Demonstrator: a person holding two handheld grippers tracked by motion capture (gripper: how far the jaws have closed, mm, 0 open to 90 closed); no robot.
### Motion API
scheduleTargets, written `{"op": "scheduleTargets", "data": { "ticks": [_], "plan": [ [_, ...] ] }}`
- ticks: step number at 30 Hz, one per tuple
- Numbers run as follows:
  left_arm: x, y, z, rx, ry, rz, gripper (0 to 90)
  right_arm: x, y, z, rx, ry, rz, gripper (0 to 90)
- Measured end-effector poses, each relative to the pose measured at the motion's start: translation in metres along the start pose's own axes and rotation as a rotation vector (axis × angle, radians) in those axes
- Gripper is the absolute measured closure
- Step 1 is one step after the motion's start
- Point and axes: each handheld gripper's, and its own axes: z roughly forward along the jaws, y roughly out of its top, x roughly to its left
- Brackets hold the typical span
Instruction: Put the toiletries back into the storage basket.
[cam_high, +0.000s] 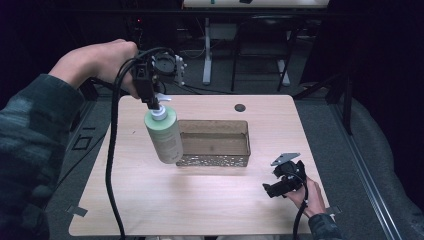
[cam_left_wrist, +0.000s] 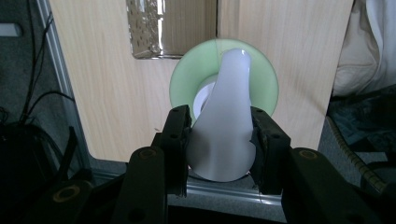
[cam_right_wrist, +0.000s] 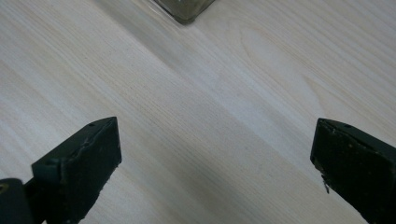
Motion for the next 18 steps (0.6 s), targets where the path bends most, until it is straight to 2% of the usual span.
{"op": "scheduleTargets", "data": {
  "ticks": [5,14,18],
  "plan": [
    [0.006,0.003,0.002,0.004,0.015,-0.005,63.1,-0.001,0.0,0.0,-0.001,-0.001,-0.001,1.4],
    [0.015,0.008,0.005,0.009,0.013,-0.018,63.0,-0.001,-0.001,0.0,0.002,0.0,-0.001,1.5],
    [0.018,0.013,0.004,0.017,0.022,-0.011,63.0,-0.001,-0.001,0.001,0.003,-0.001,-0.002,1.5]
  ]
}}
